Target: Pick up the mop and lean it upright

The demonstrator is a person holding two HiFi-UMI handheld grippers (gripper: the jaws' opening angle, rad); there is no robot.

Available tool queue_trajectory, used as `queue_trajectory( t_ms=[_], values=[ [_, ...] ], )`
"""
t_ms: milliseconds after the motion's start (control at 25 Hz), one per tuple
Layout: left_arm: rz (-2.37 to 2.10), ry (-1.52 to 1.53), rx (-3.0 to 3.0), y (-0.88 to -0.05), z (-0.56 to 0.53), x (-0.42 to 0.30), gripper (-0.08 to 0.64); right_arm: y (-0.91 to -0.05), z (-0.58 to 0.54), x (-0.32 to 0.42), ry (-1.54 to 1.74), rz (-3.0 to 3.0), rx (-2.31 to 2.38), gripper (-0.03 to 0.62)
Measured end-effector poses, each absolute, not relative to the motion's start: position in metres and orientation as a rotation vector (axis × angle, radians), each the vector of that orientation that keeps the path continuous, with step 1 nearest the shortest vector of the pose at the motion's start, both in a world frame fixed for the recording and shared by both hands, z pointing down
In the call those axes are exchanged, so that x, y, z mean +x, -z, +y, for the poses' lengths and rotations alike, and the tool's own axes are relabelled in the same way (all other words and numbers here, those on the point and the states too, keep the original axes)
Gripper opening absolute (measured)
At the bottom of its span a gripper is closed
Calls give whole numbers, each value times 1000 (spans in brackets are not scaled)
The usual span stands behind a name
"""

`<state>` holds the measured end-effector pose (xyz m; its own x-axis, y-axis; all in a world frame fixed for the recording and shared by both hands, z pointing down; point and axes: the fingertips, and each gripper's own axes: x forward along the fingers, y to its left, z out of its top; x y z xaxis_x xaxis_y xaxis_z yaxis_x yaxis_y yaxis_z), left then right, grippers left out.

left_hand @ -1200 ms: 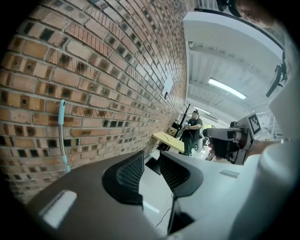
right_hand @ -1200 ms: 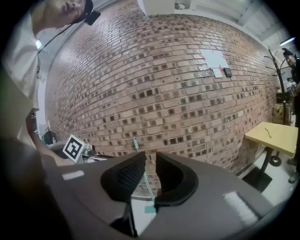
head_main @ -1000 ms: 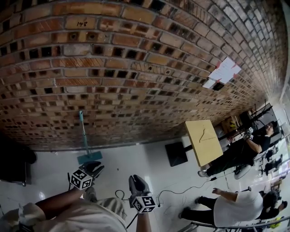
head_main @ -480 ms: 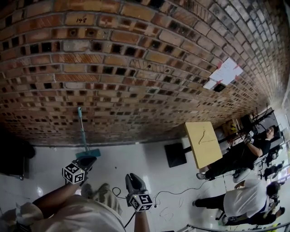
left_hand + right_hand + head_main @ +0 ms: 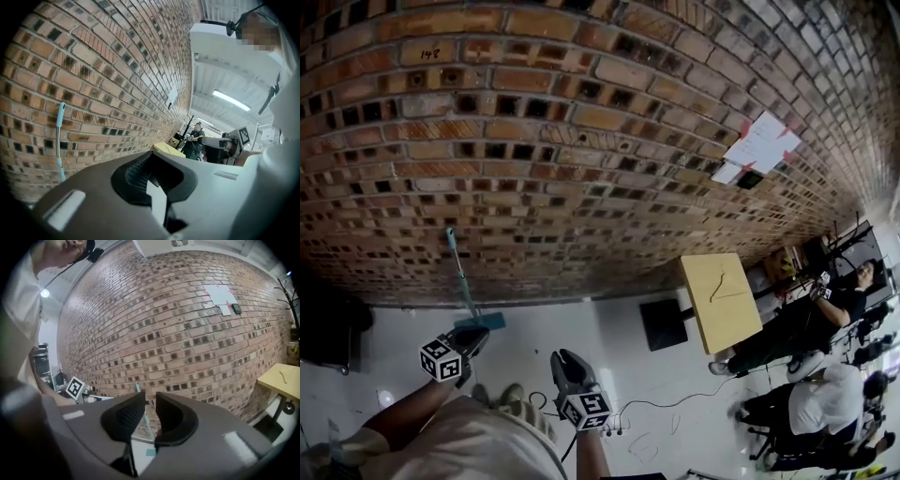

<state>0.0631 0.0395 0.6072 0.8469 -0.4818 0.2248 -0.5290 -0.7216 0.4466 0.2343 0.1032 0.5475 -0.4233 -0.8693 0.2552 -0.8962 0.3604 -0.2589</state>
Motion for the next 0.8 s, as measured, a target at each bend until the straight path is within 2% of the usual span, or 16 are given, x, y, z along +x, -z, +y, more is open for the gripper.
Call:
queue_trajectory(
  t_ms=[280, 400, 800],
  values=[
    [-761, -128, 2498, -610, 28, 84, 20, -548, 84, 264, -527, -2552, 1596, 63],
    [-778, -134, 2509, -610, 23, 94, 95, -550, 76, 271, -520, -2556, 1576, 63],
    [-832, -157, 2487, -619, -17, 81, 143, -546, 34, 259, -507, -2530, 1574, 63]
  ],
)
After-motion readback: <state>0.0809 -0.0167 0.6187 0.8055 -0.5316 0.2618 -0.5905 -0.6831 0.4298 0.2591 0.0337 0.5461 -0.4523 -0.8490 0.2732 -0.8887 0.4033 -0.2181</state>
